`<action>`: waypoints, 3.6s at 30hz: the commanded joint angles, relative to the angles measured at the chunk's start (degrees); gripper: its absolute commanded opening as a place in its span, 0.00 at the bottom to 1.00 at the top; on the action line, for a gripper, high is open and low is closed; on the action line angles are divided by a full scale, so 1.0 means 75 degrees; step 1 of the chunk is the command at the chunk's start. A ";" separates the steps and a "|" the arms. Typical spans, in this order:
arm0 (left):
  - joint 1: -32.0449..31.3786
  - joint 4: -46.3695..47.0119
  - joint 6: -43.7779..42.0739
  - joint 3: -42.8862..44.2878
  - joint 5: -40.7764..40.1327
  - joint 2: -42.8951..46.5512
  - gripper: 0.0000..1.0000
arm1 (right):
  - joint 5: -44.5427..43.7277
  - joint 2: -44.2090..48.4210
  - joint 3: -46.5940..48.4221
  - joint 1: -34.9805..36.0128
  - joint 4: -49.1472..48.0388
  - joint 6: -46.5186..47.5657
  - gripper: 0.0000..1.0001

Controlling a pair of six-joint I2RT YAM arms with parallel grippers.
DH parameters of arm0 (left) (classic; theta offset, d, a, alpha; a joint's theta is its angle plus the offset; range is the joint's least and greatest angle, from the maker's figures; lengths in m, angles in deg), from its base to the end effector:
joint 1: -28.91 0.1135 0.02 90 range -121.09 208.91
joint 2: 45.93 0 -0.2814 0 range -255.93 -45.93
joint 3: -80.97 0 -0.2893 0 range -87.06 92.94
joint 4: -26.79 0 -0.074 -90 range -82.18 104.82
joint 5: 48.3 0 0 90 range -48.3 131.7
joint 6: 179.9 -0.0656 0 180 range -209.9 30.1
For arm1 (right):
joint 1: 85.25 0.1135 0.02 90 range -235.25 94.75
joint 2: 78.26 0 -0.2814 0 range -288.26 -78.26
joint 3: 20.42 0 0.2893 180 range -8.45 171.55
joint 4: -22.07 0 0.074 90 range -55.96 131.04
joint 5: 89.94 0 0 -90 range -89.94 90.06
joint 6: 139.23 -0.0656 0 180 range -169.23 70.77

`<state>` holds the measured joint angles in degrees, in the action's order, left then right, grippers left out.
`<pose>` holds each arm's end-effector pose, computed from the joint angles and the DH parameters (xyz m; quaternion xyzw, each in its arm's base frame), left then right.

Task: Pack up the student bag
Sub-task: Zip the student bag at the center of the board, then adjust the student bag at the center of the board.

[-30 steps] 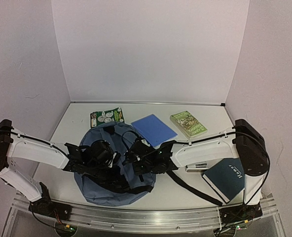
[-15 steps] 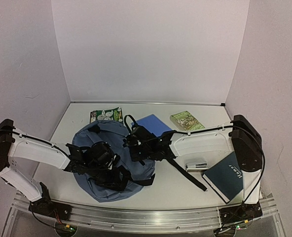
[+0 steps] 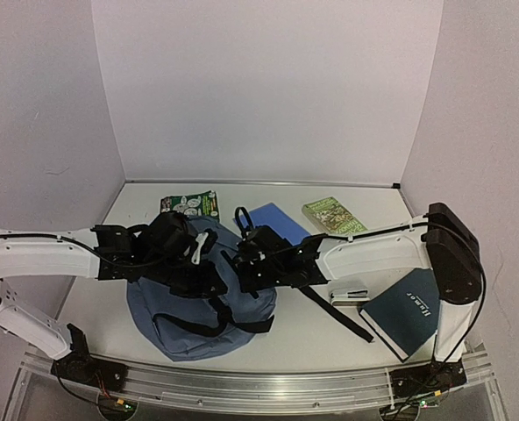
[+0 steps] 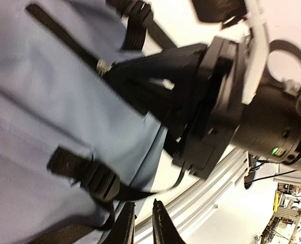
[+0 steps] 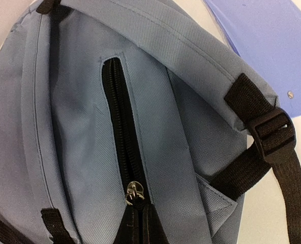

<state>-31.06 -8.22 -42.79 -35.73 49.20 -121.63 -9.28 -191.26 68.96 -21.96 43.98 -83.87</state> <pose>0.1563 -0.2875 0.2217 0.1277 0.9212 -0.3277 0.1663 0.2307 0.4349 0.1576 -0.1984 0.9015 0.2350 0.3045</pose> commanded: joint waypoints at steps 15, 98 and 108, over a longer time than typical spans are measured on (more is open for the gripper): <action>-0.0029 0.2976 0.0343 -0.1062 0.0541 -0.2129 0.03 | -0.0462 0.0274 0.0027 -0.0012 -0.0299 -0.0660 0.00; 0.7537 0.0703 -0.2456 0.0211 0.0607 -0.0193 0.85 | 0.0283 0.3557 -0.1367 -0.2785 -0.0118 0.0534 0.63; 0.8492 0.1518 -0.2473 0.0133 0.2012 -0.1633 0.84 | 0.0261 0.3966 -0.1579 -0.2788 -0.0061 0.0345 0.65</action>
<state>31.27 -2.66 -60.49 -34.96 56.90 -131.11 -6.75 -164.27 57.78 -43.07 43.41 -80.33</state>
